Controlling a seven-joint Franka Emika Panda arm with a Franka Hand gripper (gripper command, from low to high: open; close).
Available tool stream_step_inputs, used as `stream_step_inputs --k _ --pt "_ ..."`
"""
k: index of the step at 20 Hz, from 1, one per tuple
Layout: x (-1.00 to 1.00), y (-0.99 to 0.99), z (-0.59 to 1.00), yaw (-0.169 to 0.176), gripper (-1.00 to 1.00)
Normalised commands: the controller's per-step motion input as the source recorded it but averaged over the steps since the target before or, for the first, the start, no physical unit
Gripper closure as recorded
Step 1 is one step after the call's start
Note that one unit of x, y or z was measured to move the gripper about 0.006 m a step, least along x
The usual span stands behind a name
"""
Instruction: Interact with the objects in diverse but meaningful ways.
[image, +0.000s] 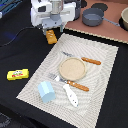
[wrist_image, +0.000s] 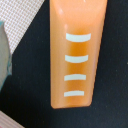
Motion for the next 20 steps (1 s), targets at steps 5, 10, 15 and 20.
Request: stream_step_inputs --k 5,10,15,20 --pt "-0.39 0.09 -0.45 -0.016 -1.0" --pt "-0.34 0.09 -0.45 -0.009 -1.0" --pt "-0.28 0.08 -0.44 -0.004 1.0" --pt "-0.19 0.05 -0.41 -0.002 1.0"
